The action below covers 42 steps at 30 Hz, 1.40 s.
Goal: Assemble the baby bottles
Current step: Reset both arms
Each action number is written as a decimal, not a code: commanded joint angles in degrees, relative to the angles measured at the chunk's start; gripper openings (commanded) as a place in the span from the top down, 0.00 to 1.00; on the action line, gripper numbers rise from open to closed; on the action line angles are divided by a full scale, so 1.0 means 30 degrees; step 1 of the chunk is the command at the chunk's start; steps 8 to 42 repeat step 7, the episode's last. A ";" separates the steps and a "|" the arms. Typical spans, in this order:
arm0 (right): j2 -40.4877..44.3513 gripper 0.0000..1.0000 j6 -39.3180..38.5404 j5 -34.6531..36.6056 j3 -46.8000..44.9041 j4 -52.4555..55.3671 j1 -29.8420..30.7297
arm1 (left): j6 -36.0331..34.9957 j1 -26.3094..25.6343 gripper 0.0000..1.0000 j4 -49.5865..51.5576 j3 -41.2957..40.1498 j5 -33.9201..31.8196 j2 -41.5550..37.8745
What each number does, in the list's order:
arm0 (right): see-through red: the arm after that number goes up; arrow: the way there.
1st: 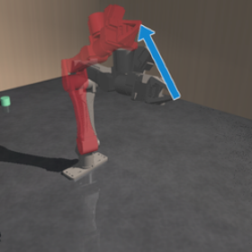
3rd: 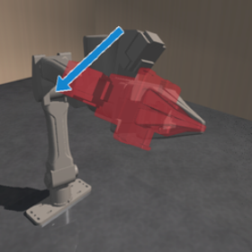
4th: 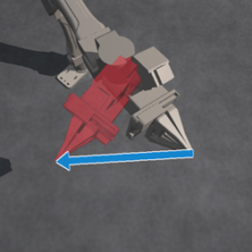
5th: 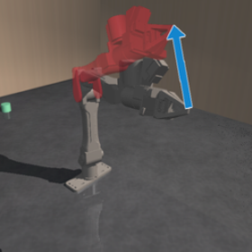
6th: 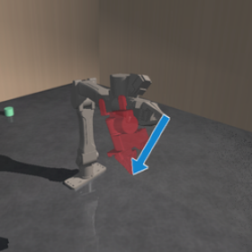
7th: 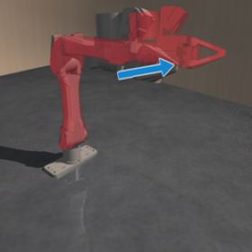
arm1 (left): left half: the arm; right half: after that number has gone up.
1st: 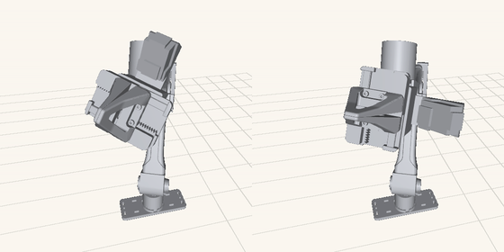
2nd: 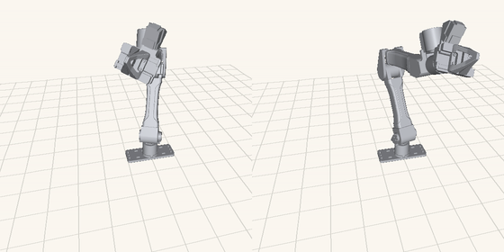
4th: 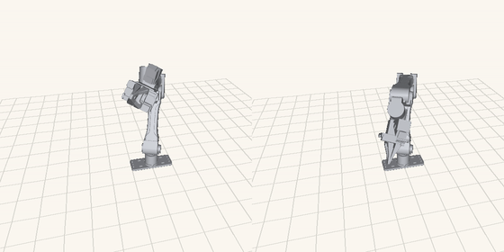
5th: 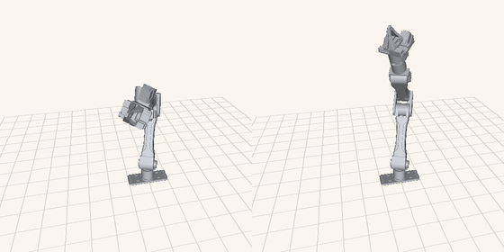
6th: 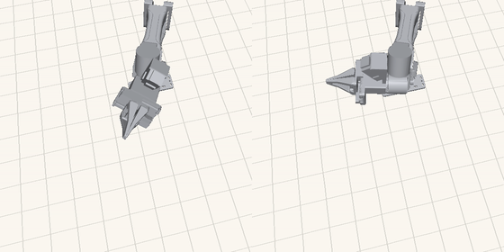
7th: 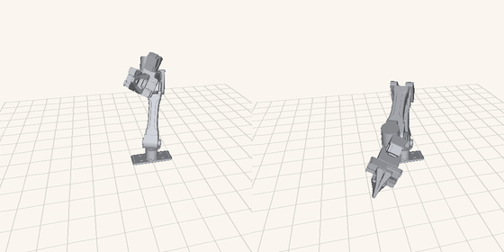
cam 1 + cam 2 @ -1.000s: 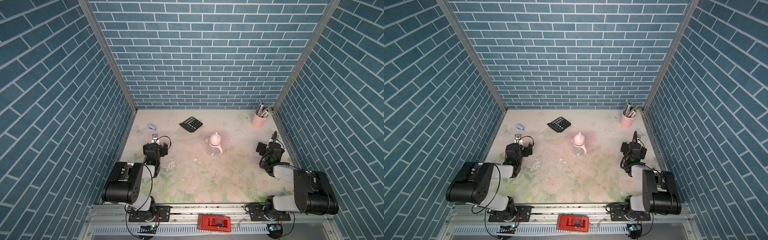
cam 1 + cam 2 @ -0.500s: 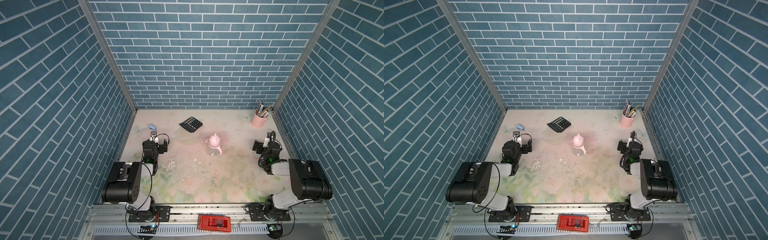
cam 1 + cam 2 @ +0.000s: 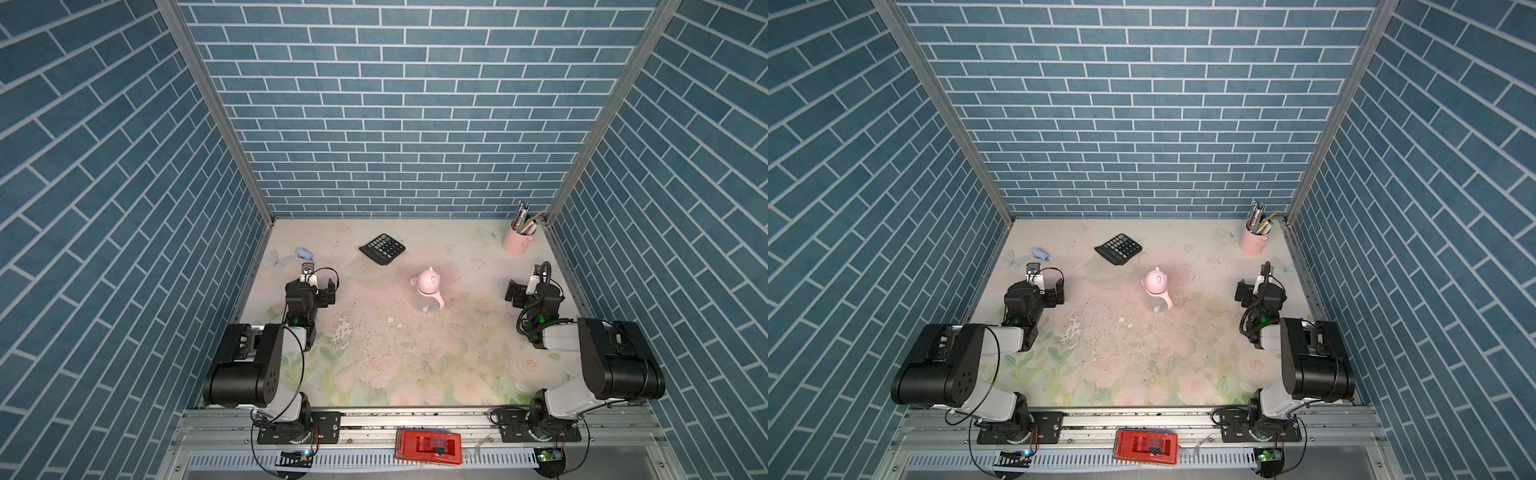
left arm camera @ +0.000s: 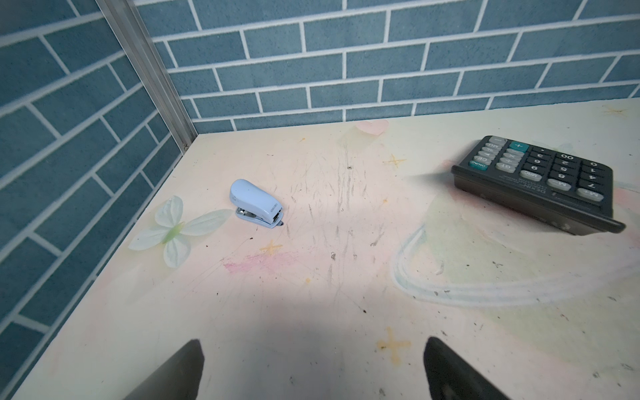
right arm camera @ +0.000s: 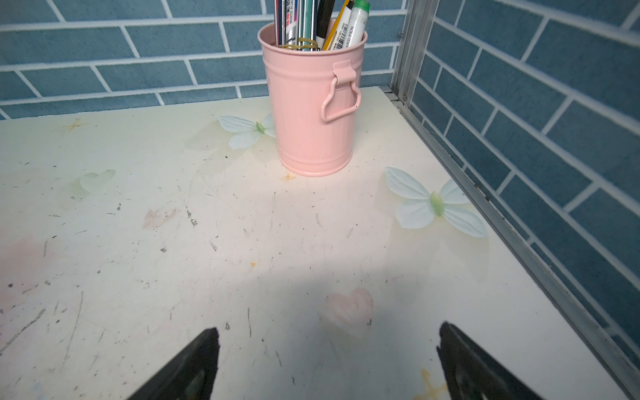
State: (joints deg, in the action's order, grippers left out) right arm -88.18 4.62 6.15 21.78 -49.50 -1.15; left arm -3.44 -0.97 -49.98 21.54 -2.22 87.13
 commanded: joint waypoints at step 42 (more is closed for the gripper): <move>-0.0010 0.01 -0.0571 -0.0589 0.0240 0.0047 -0.0174 | 0.0042 0.0104 0.00 0.0282 0.0194 0.0197 0.0065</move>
